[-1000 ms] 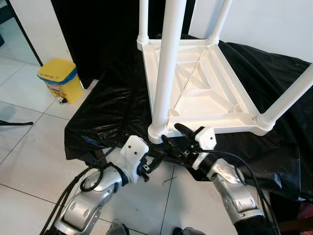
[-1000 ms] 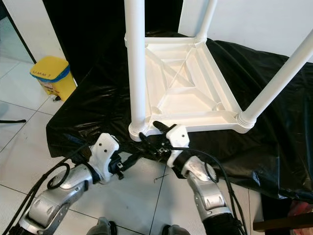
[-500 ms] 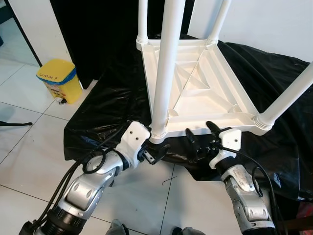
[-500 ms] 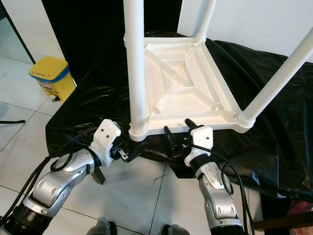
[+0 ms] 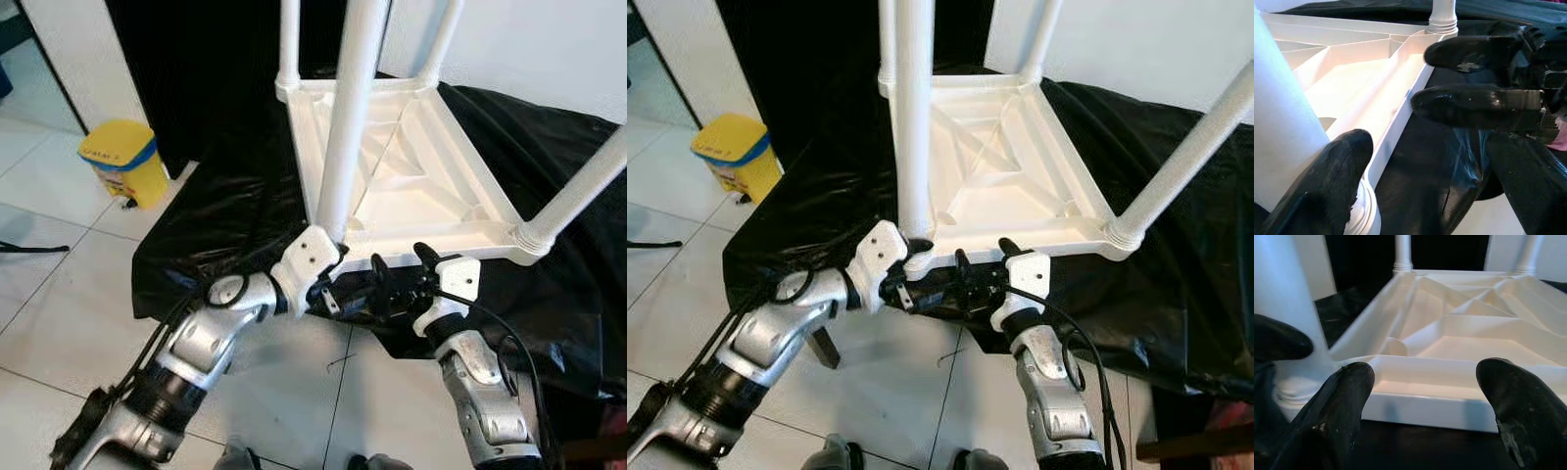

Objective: Building children table

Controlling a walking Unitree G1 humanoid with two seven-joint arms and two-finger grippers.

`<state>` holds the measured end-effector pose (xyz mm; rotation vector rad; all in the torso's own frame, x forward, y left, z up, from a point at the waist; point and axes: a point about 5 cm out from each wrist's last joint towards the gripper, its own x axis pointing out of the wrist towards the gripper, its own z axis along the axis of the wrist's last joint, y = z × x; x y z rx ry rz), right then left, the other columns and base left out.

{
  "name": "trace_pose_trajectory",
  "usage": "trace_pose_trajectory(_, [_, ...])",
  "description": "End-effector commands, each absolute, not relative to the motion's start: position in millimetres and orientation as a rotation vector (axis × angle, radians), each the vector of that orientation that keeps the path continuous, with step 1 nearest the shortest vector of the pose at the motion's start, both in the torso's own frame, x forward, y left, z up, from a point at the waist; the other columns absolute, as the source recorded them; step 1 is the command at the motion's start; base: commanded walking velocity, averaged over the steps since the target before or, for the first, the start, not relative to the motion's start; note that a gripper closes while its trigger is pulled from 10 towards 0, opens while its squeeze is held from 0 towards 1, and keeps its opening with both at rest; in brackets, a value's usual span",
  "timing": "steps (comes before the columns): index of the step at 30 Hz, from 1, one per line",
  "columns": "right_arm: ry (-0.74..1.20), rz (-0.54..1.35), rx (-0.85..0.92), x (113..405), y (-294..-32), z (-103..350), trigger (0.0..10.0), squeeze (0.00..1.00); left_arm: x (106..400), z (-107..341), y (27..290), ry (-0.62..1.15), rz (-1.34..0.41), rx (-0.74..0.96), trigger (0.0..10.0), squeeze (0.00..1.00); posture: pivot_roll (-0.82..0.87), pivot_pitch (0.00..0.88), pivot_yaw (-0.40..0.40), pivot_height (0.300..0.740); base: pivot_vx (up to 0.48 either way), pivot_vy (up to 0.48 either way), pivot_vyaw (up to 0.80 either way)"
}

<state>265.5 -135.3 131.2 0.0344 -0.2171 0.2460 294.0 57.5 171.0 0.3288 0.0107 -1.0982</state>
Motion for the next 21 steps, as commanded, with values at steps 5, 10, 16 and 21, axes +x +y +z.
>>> trace_pose_trajectory(5, [-0.21,0.235,0.038,264,-133,130,10.0,0.0,310,175,67,-0.002,-0.926,0.327,10.0,0.0,0.04,0.124,-0.047,0.74,0.0,0.0,0.0])
trace_pose_trajectory(10, [-0.211,0.235,0.041,265,-131,130,10.0,0.0,320,177,73,0.003,-0.837,0.291,10.0,0.0,0.04,0.126,-0.045,0.74,0.0,0.0,0.0])
trace_pose_trajectory(16, [-0.209,0.236,0.039,265,-130,129,10.0,0.0,331,186,75,-0.009,-0.71,0.19,10.0,0.0,0.04,0.127,-0.045,0.74,0.0,0.0,0.0])
trace_pose_trajectory(21, [-0.21,0.235,0.041,268,-129,130,10.0,0.0,327,189,57,-0.018,-0.752,0.116,10.0,0.0,0.05,0.128,-0.05,0.74,0.0,0.0,0.0])
